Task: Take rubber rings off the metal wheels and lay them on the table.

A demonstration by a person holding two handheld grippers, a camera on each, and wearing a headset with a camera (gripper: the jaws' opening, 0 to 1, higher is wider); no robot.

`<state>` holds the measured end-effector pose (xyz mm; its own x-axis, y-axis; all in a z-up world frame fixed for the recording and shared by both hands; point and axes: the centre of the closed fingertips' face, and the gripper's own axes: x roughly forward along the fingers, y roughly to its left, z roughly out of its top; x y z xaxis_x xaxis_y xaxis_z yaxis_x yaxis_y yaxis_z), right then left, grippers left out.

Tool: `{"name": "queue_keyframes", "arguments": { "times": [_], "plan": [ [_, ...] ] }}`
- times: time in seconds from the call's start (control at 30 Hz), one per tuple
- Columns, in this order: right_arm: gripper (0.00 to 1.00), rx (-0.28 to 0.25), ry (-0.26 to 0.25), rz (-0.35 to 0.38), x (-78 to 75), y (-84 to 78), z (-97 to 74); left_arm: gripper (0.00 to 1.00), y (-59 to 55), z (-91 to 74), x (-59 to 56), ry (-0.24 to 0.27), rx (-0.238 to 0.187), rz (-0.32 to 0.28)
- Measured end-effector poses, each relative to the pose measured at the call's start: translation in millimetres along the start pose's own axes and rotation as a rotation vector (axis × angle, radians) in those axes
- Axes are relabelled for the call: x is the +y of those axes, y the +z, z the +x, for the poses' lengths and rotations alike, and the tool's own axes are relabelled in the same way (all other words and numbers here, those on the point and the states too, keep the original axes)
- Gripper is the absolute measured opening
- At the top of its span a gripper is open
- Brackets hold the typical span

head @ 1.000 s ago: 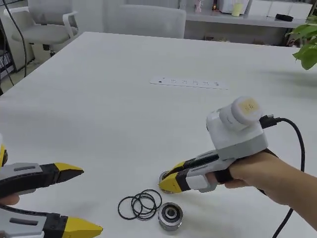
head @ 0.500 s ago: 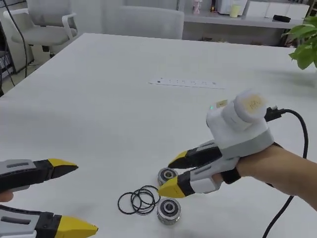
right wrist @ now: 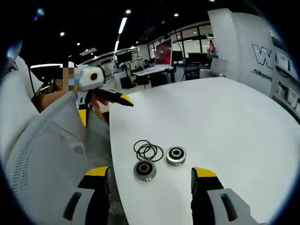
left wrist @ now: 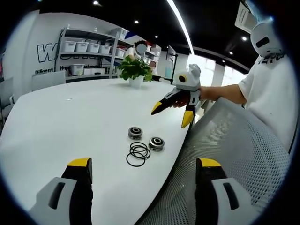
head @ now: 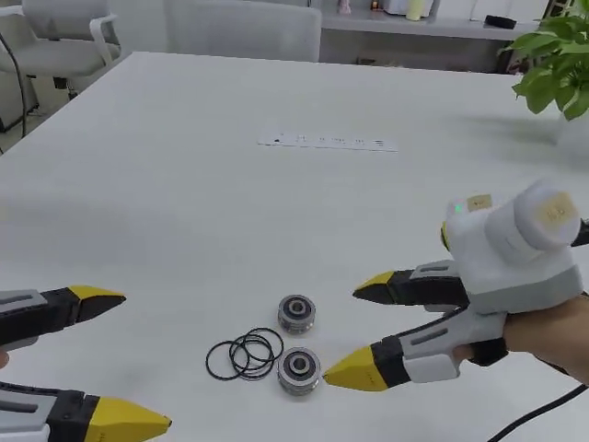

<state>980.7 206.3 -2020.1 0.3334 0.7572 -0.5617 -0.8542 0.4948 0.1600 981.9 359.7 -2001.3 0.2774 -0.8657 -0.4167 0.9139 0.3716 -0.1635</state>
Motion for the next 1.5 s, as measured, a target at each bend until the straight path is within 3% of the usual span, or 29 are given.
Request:
{"name": "queue_keyframes", "arguments": {
  "times": [0.2, 0.4, 0.6, 0.9, 1.33, 1.5],
  "plan": [
    [0.84, -0.026, -0.06, 0.006, -0.4, -9.4, -14.6, 0.99, -1.2, -1.3, 4.4, 0.029, -0.005, -0.011],
    [0.88, -0.062, -0.14, 0.032, -6.7, -18.1, -28.4, 0.99, -1.5, -1.2, 4.3, 0.027, -0.012, -0.019],
    [0.97, -0.107, -0.185, 0.07, -8.4, -21.2, -38.5, 0.99, -2.6, -0.2, 3.3, 0.017, -0.014, -0.029],
    [0.99, -0.189, -0.254, 0.111, -12.9, -21.4, -57.1, 0.99, -0.2, -1.3, 3.7, 0.017, -0.039, -0.048],
    [0.99, -0.192, -0.296, 0.14, -10.8, -30.5, -67.6, 0.99, -0.7, -2.0, 3.0, 0.02, -0.04, -0.053],
    [0.99, -0.144, -0.302, 0.135, -8.2, -37.4, -63.8, 0.99, -1.0, -2.5, 2.8, 0.022, -0.046, -0.065]
  ]
}}
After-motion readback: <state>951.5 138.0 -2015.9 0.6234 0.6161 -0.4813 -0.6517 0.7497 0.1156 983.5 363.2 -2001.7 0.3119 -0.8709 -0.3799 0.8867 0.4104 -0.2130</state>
